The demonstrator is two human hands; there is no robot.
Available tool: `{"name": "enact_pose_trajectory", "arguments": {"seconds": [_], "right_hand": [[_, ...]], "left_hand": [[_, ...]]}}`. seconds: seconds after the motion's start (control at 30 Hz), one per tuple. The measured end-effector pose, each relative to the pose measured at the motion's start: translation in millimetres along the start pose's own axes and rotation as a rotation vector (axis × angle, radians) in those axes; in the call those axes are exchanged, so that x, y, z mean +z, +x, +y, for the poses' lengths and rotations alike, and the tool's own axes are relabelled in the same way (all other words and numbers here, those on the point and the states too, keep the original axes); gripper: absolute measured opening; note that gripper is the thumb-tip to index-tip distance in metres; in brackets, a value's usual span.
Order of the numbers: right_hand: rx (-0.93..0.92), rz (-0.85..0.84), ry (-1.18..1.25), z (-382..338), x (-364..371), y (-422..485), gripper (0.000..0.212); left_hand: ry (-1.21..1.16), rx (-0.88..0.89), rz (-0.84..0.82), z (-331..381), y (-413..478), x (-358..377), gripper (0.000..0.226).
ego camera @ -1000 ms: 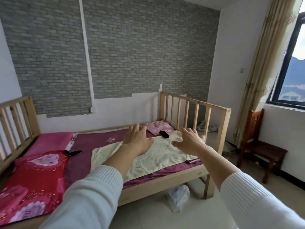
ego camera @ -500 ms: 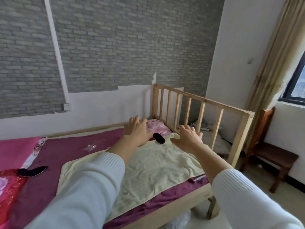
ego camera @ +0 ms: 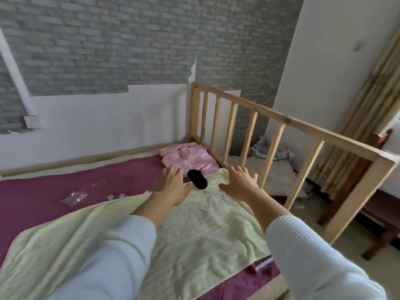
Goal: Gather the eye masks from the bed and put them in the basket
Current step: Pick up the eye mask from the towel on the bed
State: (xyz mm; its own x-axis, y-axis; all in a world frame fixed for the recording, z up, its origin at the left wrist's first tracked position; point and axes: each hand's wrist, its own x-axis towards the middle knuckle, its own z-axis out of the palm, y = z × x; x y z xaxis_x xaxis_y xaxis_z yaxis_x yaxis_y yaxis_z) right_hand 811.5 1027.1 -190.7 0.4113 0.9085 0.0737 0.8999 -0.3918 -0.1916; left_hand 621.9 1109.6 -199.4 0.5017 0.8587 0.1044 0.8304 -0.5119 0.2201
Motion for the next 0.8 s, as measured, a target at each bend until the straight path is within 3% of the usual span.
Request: {"name": "enact_pose_trajectory", "arguments": {"seconds": [0.3,0.53,0.7,0.8], "right_hand": [[0.02,-0.243,-0.003,90.7,92.4,260.2,0.066],[0.071,-0.41,0.094,120.3,236.3,360.0,0.062],[0.1,-0.509,0.138,133.9,343.6,413.1,0.063],[0.018,-0.467,0.119,139.2,398.0,442.4,0.067]], "left_hand": [[-0.126,-0.15,-0.14,16.3,238.9,116.8,0.058],[-0.188,-0.258,-0.336,-24.7,332.7,251.6,0.059],[-0.376,-0.363,-0.394,-56.4,386.4,362.2,0.054],[-0.56,-0.433,-0.415,-69.1,413.4,425.6,0.051]]}}
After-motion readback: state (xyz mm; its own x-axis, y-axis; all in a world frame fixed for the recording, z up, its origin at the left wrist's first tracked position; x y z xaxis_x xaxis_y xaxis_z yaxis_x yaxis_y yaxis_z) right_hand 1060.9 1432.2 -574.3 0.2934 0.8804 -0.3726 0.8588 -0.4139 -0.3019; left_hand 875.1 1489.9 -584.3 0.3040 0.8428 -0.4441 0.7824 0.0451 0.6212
